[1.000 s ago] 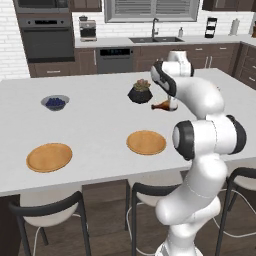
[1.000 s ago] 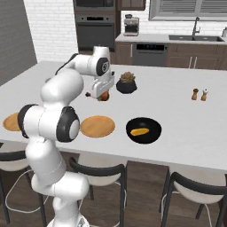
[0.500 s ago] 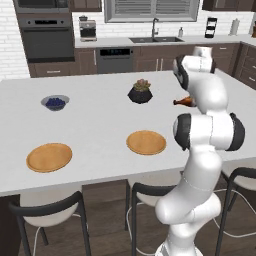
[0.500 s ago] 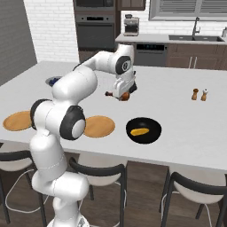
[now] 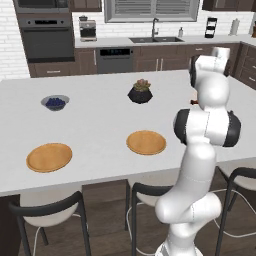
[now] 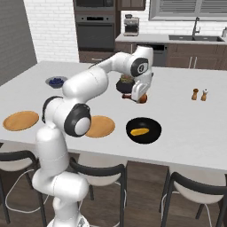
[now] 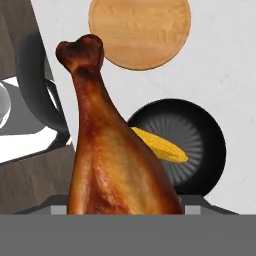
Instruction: Pick the chicken drumstick and corn from their plates and place them in the bowl. Then put the bowl in the fridge.
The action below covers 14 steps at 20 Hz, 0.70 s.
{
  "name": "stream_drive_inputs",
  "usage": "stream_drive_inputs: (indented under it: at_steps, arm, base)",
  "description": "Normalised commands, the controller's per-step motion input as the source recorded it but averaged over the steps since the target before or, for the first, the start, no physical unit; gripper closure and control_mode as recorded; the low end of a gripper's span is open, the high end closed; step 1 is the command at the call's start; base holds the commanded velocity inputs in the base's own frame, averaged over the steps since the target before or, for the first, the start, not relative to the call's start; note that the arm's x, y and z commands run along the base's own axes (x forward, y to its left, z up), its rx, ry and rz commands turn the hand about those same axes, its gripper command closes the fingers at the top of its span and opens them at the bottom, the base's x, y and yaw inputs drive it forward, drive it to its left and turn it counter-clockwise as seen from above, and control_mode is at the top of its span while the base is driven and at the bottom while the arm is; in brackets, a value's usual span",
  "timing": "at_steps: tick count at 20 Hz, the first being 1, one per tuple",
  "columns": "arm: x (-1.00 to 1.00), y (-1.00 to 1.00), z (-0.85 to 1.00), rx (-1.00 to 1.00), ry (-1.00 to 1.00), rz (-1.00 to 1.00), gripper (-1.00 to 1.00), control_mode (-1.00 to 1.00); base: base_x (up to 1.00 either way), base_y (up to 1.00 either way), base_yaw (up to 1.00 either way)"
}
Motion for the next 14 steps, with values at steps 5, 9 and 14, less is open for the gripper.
stream_drive_inputs:
  at_steps: [5, 9, 14]
  arm:
    - [0.05, -0.43, -0.18, -0.02, -0.01, 0.0, 1.0, -1.0]
    - [0.02, 0.17, -0.73, -0.03, -0.04, 0.0, 1.0, -1.0]
    - [0.0, 0.24, -0.77, -0.03, -0.11, 0.02, 1.0, -1.0]
  base:
    - [0.0, 0.0, 0.0]
    - [0.0, 0.0, 0.0]
    - [0.0, 0.0, 0.0]
